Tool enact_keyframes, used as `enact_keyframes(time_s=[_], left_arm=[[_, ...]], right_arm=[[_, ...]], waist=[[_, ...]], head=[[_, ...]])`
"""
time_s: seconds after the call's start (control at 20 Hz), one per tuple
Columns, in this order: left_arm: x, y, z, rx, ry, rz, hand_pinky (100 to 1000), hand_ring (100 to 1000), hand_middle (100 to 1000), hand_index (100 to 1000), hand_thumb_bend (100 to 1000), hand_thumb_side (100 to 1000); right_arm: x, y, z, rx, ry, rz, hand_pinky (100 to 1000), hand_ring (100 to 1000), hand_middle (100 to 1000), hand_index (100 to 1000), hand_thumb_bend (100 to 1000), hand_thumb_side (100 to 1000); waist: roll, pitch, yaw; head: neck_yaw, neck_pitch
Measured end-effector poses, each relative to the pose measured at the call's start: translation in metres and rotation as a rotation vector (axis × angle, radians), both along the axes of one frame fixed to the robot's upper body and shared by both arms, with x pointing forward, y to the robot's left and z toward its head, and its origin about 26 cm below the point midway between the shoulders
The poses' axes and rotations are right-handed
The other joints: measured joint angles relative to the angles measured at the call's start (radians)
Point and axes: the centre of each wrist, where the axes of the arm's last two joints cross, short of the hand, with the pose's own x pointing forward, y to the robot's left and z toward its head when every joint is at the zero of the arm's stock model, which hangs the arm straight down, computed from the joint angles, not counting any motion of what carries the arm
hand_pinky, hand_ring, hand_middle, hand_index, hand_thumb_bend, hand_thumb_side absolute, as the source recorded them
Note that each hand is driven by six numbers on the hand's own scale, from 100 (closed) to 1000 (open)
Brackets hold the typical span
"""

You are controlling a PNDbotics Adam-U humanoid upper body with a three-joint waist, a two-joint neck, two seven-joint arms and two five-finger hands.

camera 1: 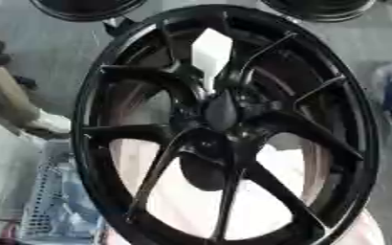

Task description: Pull the pin out of the wheel hub.

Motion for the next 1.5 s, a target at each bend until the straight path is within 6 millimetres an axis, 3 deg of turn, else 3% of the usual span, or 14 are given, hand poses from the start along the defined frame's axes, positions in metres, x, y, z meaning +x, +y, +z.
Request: enact_keyframes(time_s=[0.45,0.75,1.2,1.5], left_arm=[[0.0,0.017,0.046,0.21,-0.148,0.045,784,760,660,761,100,635],[-0.005,0.026,0.091,0.428,-0.19,0.086,785,762,662,777,100,626],[-0.018,0.009,0.159,0.865,-0.169,0.114,789,766,668,785,100,549],[-0.014,-0.005,0.19,1.097,-0.178,0.08,802,784,699,804,100,497]], right_arm=[[-0.004,-0.003,-0.005,-0.012,0.014,-0.02,602,724,638,752,100,324],[-0.008,-0.005,-0.01,-0.026,0.028,-0.034,602,724,637,753,100,322],[-0.009,-0.003,-0.014,-0.034,0.042,-0.021,601,722,635,752,100,330],[-0.01,-0.002,-0.017,-0.037,0.055,-0.018,600,721,635,752,100,333]], waist=[[0.017,0.0,0.0],[0.018,-0.007,-0.021],[0.029,-0.012,-0.073],[0.039,-0.012,-0.089]], head=[[-0.015,0.011],[-0.024,0.022],[-0.017,0.036],[-0.018,0.018]])
